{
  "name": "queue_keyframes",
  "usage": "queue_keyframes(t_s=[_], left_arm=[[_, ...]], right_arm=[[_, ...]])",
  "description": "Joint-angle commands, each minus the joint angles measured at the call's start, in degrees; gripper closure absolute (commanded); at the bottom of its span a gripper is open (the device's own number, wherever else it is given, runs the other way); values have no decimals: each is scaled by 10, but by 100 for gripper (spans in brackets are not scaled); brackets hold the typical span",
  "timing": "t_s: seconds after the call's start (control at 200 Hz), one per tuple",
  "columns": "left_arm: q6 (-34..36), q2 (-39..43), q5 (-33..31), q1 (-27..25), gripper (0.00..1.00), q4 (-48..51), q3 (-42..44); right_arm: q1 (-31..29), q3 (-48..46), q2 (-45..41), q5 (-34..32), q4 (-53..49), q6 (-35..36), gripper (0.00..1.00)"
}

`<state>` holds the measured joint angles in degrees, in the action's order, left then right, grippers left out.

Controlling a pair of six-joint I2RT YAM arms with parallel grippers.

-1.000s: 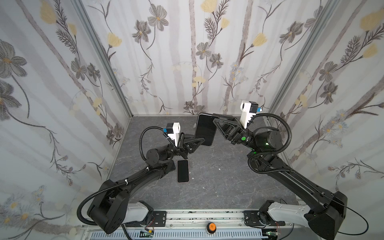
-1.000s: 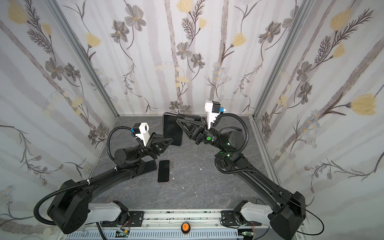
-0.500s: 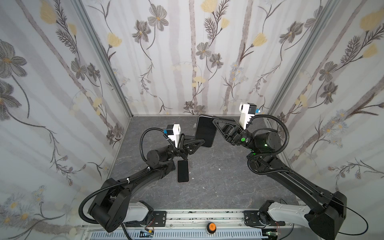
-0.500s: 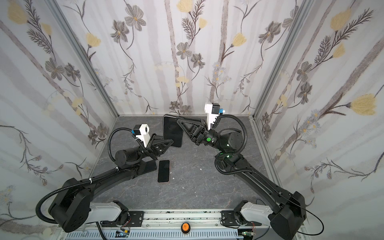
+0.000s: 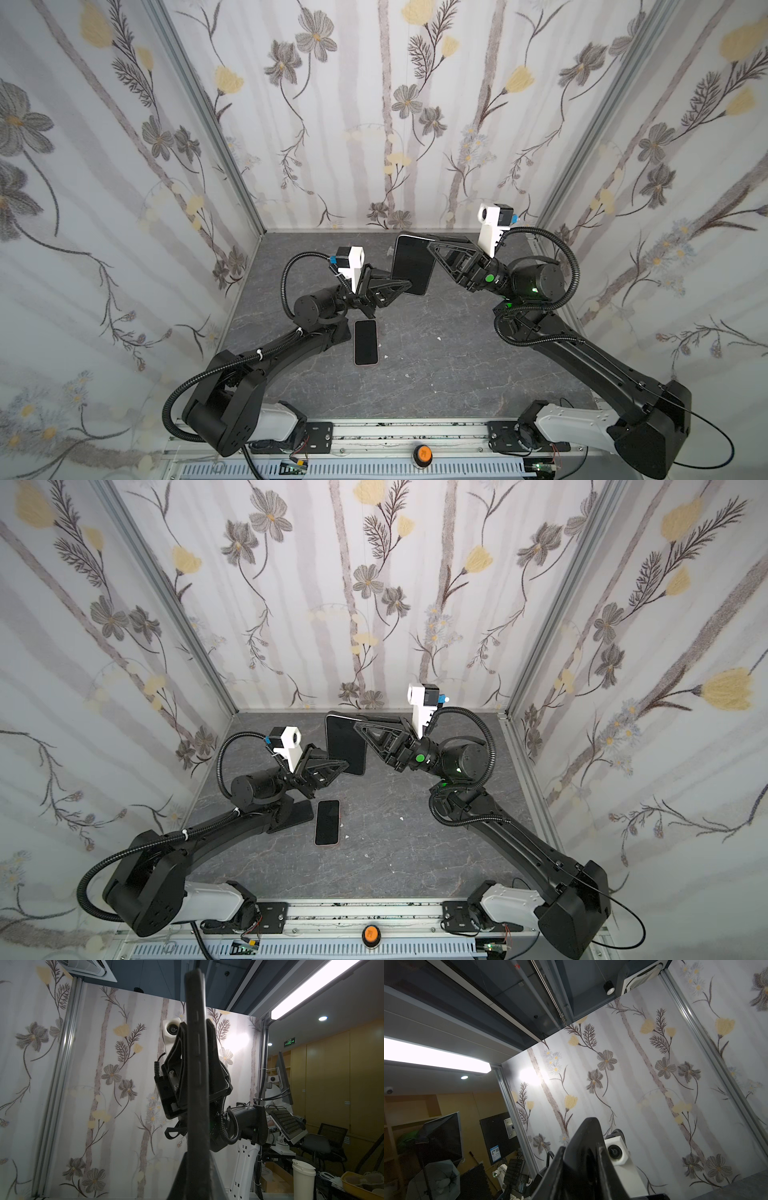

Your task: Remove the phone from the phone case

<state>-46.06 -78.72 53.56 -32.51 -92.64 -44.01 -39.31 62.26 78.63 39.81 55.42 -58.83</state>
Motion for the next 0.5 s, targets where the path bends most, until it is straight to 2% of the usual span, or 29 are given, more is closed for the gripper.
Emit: queue_keyframes(t_s=[0.0,0.175,0.27,0.375,0.495], left_arm=[[-15,-7,68,7,100,-76,-6],[-17,-2,64,22,100,-80,-1],[-17,3,54,30,100,-80,5],[-15,10,38,36,100,-80,13],[-16,15,6,38,100,-80,16]], right_arm=[[2,9,1,63,39,-47,73],[15,1,-10,74,29,-38,60],[29,-13,-33,56,-17,5,46],[37,-21,-69,16,-122,115,31],[37,-39,-103,-41,-209,219,24]])
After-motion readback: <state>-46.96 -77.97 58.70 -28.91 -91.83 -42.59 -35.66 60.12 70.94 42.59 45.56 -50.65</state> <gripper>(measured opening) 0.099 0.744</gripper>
